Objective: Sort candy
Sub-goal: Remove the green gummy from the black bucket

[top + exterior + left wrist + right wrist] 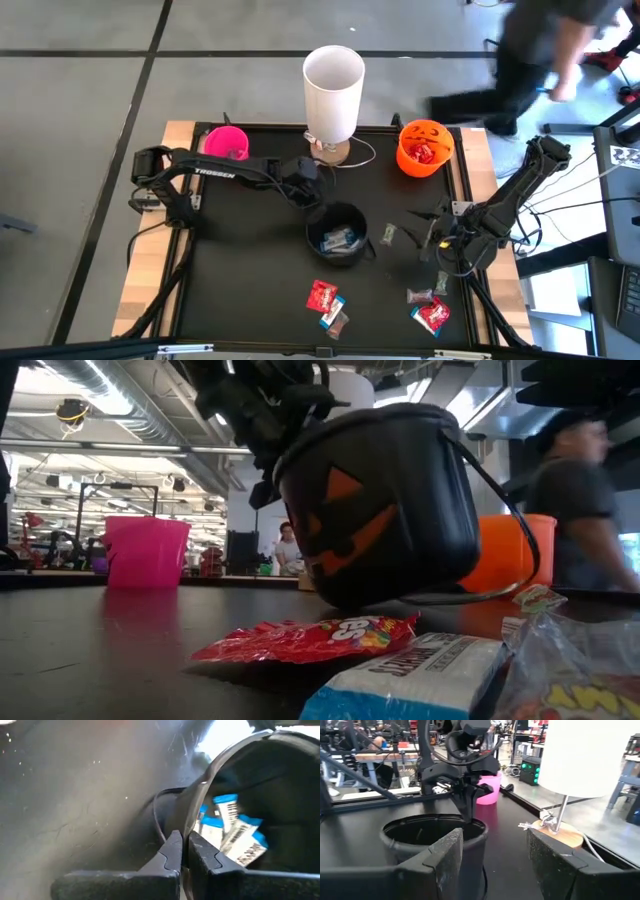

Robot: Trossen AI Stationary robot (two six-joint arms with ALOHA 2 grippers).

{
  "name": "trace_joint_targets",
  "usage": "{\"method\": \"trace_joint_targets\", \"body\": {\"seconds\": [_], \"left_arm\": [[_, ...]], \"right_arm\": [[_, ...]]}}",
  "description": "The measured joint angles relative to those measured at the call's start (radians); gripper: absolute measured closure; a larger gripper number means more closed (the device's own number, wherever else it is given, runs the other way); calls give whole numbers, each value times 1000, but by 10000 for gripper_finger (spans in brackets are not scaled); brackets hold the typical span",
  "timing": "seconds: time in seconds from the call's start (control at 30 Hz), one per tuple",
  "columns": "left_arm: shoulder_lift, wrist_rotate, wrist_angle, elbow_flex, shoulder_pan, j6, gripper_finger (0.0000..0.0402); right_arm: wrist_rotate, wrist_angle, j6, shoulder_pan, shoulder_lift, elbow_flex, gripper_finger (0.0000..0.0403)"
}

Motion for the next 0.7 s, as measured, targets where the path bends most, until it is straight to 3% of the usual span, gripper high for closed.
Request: {"method": "trace_joint_targets", "body": {"seconds": [0.3,0.4,0.7], "left_arm": [[-104,-51,15,0,13,49,363],[-133,-32,17,0,9,118,345],[-124,26,-28,0,5,108,287]], "right_arm": [[70,-5,-6,0,0,0,185],[93,-9,-11,0,0,0,185],[95,-8,-29,-16,0,0,185]]}}
